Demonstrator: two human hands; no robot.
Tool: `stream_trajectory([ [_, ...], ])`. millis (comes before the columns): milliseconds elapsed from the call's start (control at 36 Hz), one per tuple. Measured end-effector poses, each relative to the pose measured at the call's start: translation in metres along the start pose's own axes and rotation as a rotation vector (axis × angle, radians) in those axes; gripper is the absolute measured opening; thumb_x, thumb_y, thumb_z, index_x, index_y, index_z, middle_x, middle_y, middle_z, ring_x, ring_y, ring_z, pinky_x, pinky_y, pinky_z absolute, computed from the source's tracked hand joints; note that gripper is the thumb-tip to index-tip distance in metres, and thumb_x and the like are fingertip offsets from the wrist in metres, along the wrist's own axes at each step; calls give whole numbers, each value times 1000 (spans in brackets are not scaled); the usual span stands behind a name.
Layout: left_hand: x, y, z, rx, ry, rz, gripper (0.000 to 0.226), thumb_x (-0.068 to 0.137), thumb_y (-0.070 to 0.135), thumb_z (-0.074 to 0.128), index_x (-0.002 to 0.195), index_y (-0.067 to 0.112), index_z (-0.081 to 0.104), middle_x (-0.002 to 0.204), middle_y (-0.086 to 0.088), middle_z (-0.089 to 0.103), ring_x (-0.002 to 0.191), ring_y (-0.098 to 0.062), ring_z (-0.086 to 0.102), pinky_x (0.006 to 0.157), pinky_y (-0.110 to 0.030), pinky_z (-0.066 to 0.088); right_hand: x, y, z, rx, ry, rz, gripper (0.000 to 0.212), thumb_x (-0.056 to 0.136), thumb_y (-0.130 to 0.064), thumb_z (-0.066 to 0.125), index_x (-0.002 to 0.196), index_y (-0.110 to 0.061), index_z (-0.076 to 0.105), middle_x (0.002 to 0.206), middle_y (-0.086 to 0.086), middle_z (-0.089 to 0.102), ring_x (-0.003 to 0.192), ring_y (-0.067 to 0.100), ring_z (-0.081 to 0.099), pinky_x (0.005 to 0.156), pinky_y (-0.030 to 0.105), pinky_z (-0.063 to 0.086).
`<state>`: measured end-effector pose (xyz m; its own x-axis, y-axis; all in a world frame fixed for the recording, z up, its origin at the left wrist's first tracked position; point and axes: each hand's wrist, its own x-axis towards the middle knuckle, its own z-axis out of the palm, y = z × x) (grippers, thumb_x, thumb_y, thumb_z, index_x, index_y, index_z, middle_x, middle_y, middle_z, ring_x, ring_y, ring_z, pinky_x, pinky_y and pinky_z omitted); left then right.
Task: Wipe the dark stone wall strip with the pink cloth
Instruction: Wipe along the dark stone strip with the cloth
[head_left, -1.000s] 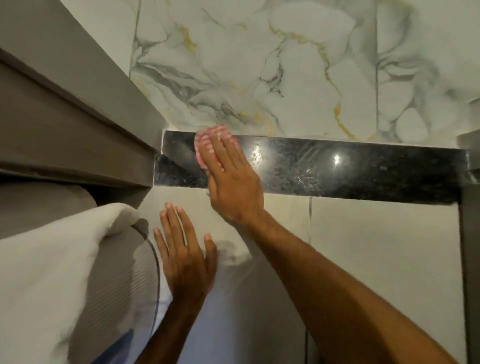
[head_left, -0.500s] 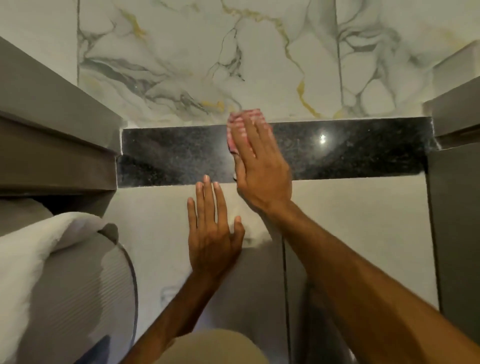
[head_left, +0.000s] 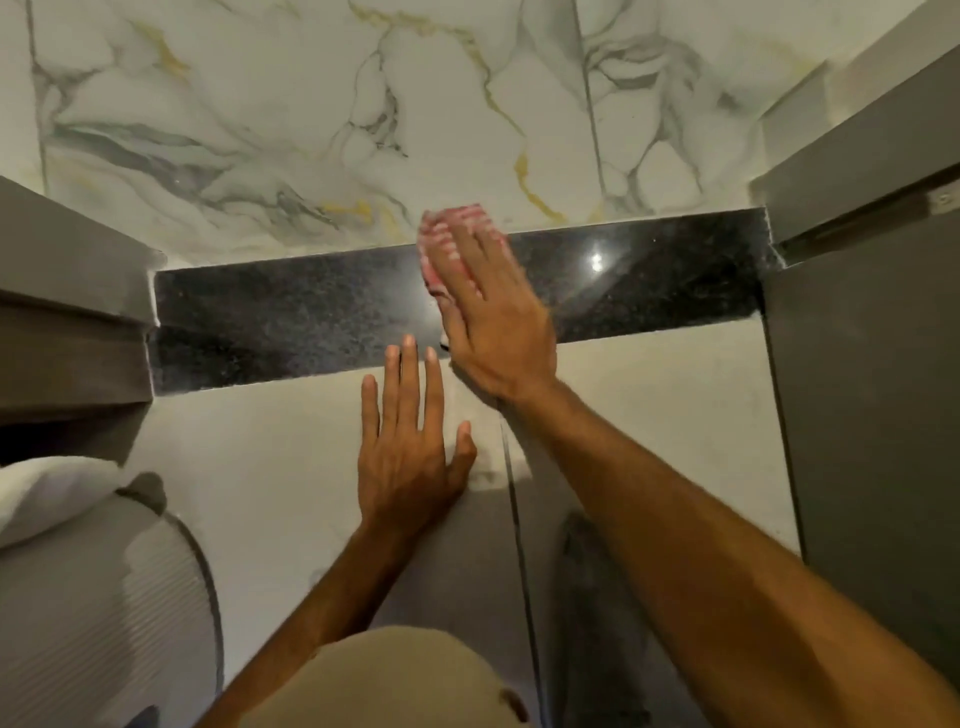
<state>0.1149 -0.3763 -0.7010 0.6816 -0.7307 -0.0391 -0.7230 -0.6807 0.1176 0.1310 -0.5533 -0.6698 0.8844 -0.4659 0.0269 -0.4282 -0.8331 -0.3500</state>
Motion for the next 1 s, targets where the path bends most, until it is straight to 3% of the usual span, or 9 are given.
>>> stream_trajectory([
  [83,2,6,-1,9,7,22,75,112,49,31,170,2,25,178,-27,20,167,-43,17,137,-56,5,-62,22,-8,-32,-32,-87,65,111,-36,49,173,-25,33,183,1,28,172,21,22,140,33,19],
  [194,8,10,-1,-11,-32,86,81,107,50,38,172,6,20,180,-26,14,168,-41,11,137,-57,4,-109,66,-36,-48,-47,144,63,116,-46,33,176,-29,23,186,-6,16,174,14,12,140,34,26],
  [389,26,21,7,-47,-42,115,84,107,60,30,174,13,11,183,-20,3,170,-34,-6,137,-50,-13,-16,99,-51,-76,111,442,62,117,-40,31,176,-24,22,186,3,16,174,25,14,141,42,23],
  [500,29,25,8,-50,-25,120,84,107,58,31,175,13,10,183,-19,1,170,-33,-5,138,-51,-12,6,77,-34,-24,144,251,63,116,-40,42,174,-24,25,182,8,27,169,30,30,133,46,39],
  [583,28,24,5,-64,-52,126,84,106,58,31,175,14,11,183,-18,1,170,-33,-4,137,-52,-10,-45,73,-29,-80,21,43,64,117,-41,38,176,-28,20,186,0,15,174,21,12,140,42,28],
  [694,28,24,2,-89,-78,126,84,106,57,32,174,13,14,183,-18,5,170,-33,1,137,-57,1,-104,96,-44,-73,-5,262,65,117,-50,29,177,-30,16,187,-5,10,174,17,10,139,38,30],
  [778,29,23,4,-82,-63,143,81,107,56,30,174,12,15,182,-20,7,170,-34,3,137,-60,3,-90,116,-57,-87,108,446,62,118,-39,37,176,-24,23,186,4,17,173,25,18,137,46,34],
  [861,27,22,8,-71,15,163,75,112,53,28,172,8,23,180,-23,16,169,-38,10,137,-61,4,-39,132,-64,-116,172,510,60,119,-31,37,176,-18,24,184,10,20,173,28,17,139,48,28],
  [1000,27,22,13,-45,70,140,74,112,51,30,172,8,24,179,-25,18,169,-37,9,138,-58,-2,-6,129,-51,-86,101,445,64,116,-46,35,176,-27,23,186,2,17,173,26,17,138,41,30],
])
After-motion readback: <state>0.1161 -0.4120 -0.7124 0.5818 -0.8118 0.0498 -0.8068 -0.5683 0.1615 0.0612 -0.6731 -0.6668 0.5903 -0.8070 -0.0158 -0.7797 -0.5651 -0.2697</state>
